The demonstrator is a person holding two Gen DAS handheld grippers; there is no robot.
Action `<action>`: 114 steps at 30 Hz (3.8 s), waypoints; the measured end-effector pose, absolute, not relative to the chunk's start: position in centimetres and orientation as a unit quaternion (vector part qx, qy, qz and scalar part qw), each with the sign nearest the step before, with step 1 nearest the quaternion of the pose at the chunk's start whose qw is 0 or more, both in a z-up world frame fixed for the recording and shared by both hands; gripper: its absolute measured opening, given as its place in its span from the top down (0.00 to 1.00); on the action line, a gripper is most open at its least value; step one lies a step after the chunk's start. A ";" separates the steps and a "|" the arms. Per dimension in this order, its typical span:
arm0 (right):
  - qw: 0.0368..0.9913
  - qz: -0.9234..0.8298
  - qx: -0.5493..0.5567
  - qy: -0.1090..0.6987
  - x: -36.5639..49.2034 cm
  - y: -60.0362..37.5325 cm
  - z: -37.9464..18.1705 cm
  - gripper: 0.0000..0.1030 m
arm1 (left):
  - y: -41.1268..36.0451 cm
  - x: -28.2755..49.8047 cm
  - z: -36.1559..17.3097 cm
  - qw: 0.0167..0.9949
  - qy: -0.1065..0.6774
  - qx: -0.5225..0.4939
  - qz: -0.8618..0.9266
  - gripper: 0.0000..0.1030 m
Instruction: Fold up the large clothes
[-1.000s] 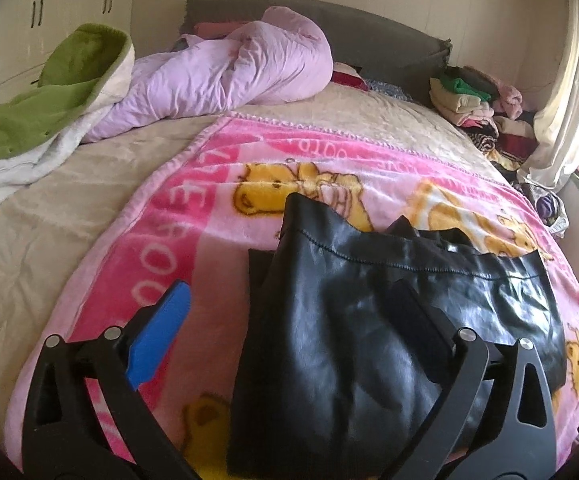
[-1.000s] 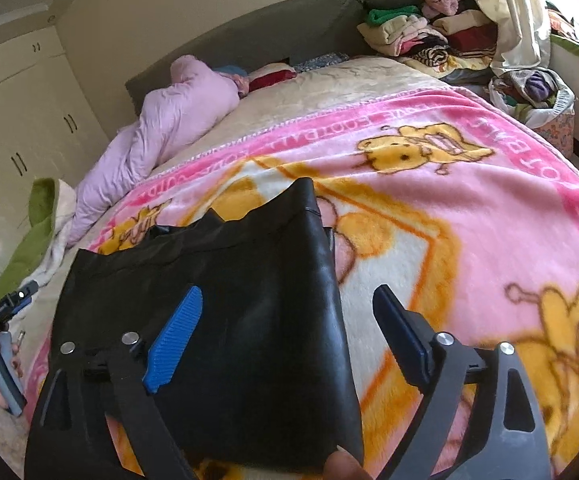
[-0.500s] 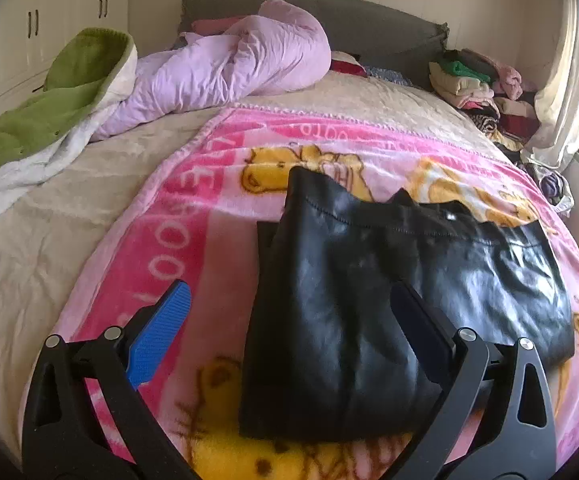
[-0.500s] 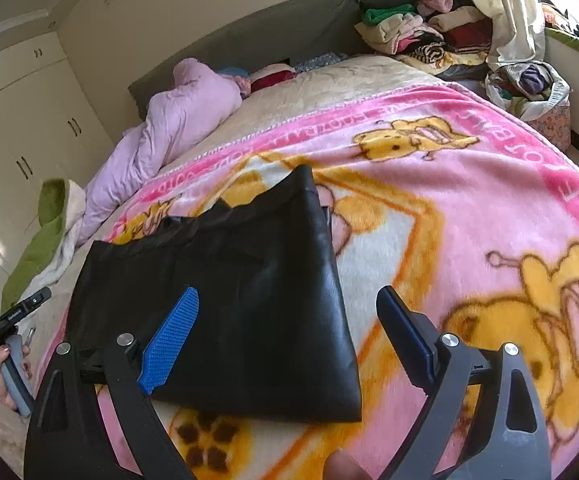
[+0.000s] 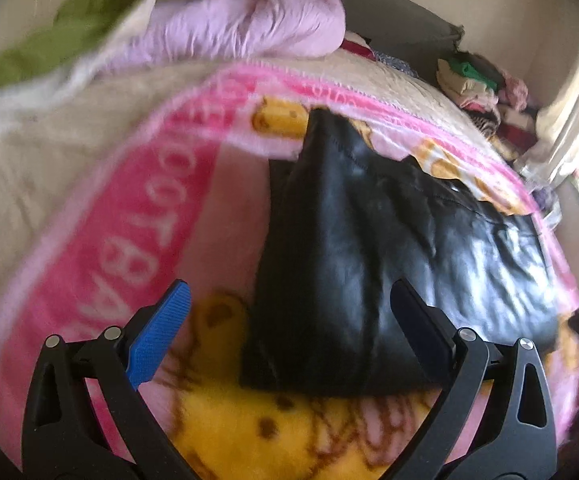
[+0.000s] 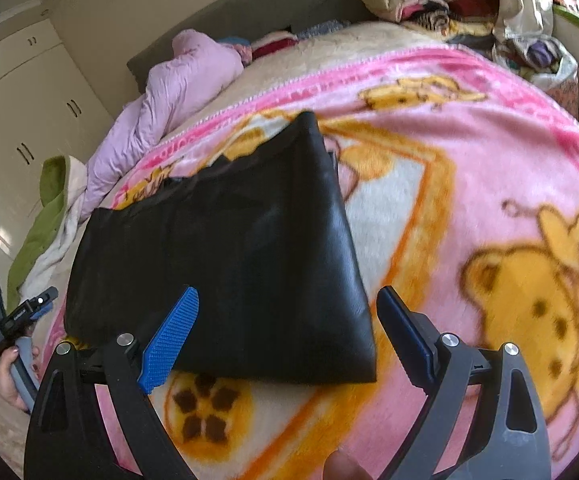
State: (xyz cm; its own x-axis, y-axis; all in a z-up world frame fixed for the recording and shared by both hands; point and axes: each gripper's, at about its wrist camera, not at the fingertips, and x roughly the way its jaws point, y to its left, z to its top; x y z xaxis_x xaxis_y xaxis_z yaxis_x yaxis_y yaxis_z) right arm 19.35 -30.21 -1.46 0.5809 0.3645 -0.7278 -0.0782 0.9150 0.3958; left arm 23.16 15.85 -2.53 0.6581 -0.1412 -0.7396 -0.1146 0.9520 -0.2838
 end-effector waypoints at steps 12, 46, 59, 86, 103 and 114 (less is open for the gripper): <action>0.847 0.113 0.207 0.477 20.7 -30.9 -5.1 0.11 | 17.0 23.8 -6.5 0.851 0.441 -0.281 -0.053 0.09; 0.879 0.088 0.142 0.446 15.3 -32.1 -1.1 0.37 | 14.8 19.7 -4.6 0.865 0.436 -0.238 -0.075 0.54; 0.892 0.247 0.020 0.377 14.0 -20.2 3.9 0.76 | 11.6 18.1 1.1 0.908 0.393 -0.127 -0.077 0.54; 0.851 0.261 0.070 0.450 21.3 -14.6 2.9 0.80 | 5.3 19.3 -4.8 0.884 0.455 -0.034 -0.101 0.53; 0.833 0.180 0.016 0.523 31.3 -11.7 -4.5 0.79 | 5.5 19.7 -4.5 0.884 0.454 -0.036 -0.105 0.52; 0.843 0.264 0.047 0.466 22.8 -12.9 2.0 0.71 | 6.2 19.3 -3.4 0.887 0.447 -0.052 -0.106 0.48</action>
